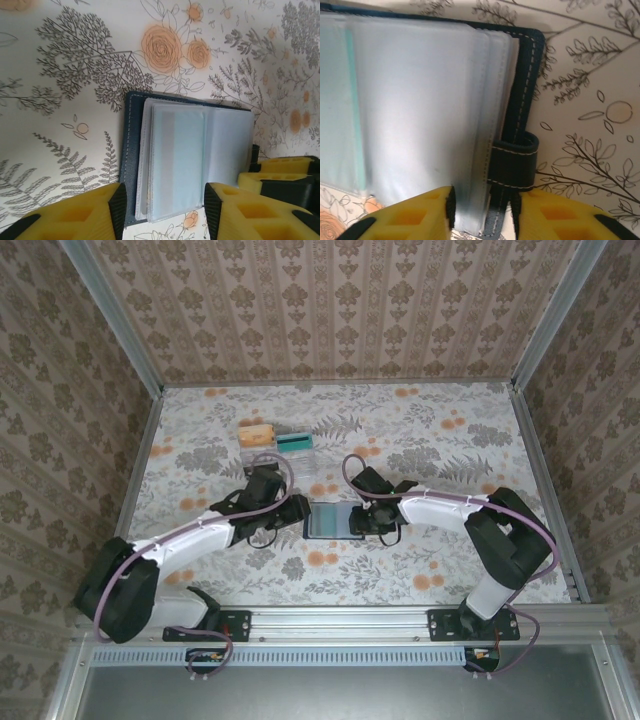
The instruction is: Take the credit cards out of the card holder
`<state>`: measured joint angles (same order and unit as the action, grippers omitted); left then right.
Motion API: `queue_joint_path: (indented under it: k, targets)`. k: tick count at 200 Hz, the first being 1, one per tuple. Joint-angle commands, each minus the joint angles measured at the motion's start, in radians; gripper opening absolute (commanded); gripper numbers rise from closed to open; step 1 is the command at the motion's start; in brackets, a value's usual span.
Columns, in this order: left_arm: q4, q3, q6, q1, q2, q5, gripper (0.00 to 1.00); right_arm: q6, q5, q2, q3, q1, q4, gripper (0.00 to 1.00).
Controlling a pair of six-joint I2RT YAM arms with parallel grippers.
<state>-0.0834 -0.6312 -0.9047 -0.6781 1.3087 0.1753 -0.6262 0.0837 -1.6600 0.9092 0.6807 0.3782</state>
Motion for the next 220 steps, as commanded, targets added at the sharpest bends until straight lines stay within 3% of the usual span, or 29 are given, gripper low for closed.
queue_joint_path:
  k: [1, 59, 220]
  targets:
    - [0.061, 0.001, -0.041, -0.012, 0.027, 0.026, 0.47, 0.012, 0.011, 0.029, 0.048, -0.004, 0.018, 0.41]
    - [0.089, -0.018, -0.040, -0.027, 0.103, 0.059, 0.47, 0.020, 0.028, -0.044, 0.057, -0.021, 0.033, 0.38]
    - [0.162, -0.033, -0.061, -0.075, 0.226, 0.090, 0.47, 0.021, 0.049, -0.035, 0.013, -0.023, 0.013, 0.29]
